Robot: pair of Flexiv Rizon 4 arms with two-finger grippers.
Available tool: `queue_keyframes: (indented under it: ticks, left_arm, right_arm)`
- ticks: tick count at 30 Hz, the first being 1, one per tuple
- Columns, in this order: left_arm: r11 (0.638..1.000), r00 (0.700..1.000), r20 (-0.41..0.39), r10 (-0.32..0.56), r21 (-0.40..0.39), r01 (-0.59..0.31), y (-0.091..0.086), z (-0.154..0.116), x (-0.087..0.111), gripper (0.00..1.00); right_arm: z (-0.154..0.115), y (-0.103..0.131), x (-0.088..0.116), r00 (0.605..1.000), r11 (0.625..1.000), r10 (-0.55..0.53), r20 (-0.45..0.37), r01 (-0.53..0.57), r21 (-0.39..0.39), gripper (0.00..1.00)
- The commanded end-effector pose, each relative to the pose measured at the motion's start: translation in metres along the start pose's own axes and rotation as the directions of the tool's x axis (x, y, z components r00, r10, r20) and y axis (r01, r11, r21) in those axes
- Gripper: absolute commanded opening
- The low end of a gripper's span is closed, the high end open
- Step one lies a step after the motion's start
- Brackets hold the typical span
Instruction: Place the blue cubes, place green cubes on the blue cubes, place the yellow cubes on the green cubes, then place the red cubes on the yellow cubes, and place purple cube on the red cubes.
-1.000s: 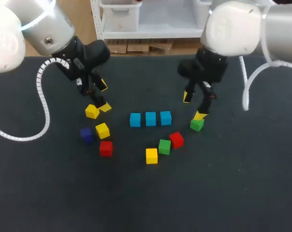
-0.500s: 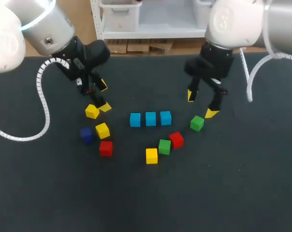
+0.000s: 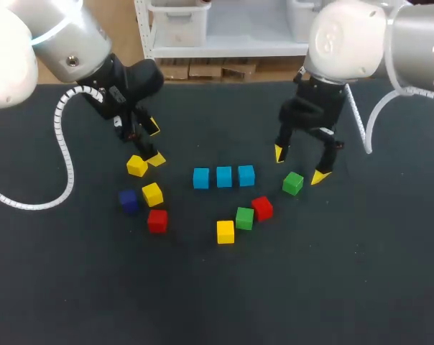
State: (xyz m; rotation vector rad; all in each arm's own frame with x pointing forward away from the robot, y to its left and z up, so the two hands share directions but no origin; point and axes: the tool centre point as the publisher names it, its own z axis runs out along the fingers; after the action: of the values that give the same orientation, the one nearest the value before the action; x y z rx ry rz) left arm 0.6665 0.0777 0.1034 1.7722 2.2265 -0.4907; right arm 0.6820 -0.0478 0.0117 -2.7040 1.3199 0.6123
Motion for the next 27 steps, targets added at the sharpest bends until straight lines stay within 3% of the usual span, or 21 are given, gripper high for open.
queue_keyframes:
  ticks: [1, 10, 13, 15, 18, 20, 27]
  left_arm:
    - [1.000, 1.000, 0.003, 0.002, 0.000, -0.002, 0.0005, 0.0003, 0.0007, 1.00]
    - [1.000, 1.000, 0.003, 0.002, 0.000, -0.002, 0.0005, 0.0003, 0.0007, 1.00]
    - [1.000, 1.000, 0.003, 0.002, 0.000, -0.002, 0.0005, 0.0003, 0.0007, 1.00]
    - [1.000, 1.000, 0.003, 0.002, 0.000, -0.002, 0.0005, 0.0003, 0.0007, 1.00]
    - [1.000, 1.000, 0.003, 0.002, 0.000, -0.002, 0.0005, 0.0003, 0.0007, 1.00]
    - [1.000, 1.000, 0.003, 0.002, 0.000, -0.002, 0.0005, 0.0003, 0.0007, 1.00]
    - [1.000, 1.000, 0.003, 0.002, 0.000, -0.002, 0.0005, 0.0003, 0.0007, 1.00]
  right_arm:
    - [0.0061, -0.0001, 0.0036, 1.000, 1.000, -0.010, 0.018, 0.010, 0.003, 1.00]
    - [0.0132, -0.0019, 0.0025, 0.994, 0.996, -0.088, 0.064, 0.087, 0.011, 1.00]
    - [0.0142, -0.0028, 0.0031, 0.991, 0.993, -0.117, 0.068, 0.117, 0.004, 0.91]
    - [0.0143, -0.0031, 0.0034, 0.988, 0.991, -0.136, 0.067, 0.136, 0.002, 0.69]
    - [0.0140, -0.0032, 0.0040, 0.984, 0.987, -0.160, 0.073, 0.160, 0.003, 0.63]
    - [0.0139, -0.0033, 0.0041, 0.984, 0.986, -0.165, 0.074, 0.165, 0.003, 0.49]
    - [0.0159, -0.0041, 0.0026, 0.981, 0.984, -0.179, 0.079, 0.179, 0.001, 0.42]
